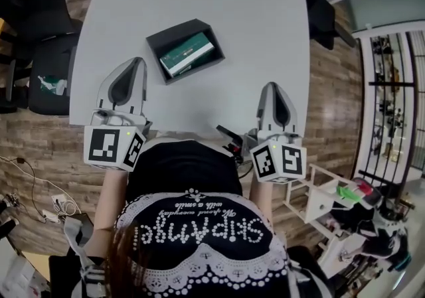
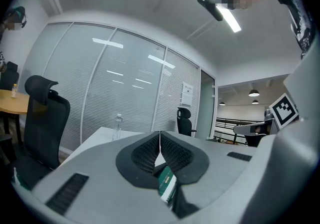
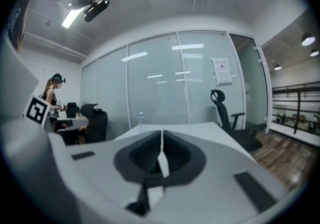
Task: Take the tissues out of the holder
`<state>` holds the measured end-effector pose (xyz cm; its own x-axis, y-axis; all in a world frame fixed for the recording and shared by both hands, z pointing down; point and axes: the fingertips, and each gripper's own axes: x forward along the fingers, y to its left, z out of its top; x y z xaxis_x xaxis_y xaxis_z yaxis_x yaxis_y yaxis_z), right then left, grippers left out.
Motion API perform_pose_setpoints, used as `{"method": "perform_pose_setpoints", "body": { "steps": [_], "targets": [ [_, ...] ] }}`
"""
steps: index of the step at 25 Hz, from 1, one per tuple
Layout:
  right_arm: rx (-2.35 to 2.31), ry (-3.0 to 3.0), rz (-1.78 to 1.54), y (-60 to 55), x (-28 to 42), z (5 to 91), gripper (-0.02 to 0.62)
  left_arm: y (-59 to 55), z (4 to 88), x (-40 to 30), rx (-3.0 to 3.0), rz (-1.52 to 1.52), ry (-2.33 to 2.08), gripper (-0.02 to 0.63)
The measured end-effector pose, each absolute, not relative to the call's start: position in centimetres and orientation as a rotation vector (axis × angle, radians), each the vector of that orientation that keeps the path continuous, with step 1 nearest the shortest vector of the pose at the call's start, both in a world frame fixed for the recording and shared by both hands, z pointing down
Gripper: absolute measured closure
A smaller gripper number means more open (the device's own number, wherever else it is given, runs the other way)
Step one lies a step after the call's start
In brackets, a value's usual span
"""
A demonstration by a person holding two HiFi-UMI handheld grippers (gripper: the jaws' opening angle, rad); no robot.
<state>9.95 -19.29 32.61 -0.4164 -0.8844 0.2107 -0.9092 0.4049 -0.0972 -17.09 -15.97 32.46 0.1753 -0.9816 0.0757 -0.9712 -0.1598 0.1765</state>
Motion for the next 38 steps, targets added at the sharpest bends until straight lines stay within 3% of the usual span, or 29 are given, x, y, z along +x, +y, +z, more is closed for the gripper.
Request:
{"method": "perform_pose_setpoints", "body": {
  "steps": [38],
  "targets": [
    [1.568,-2.556,0.292,-23.0,9.5,32.5,0.56,-19.0,31.4,-17.3,2.226,-0.14,-1.95,0.571]
  ]
}}
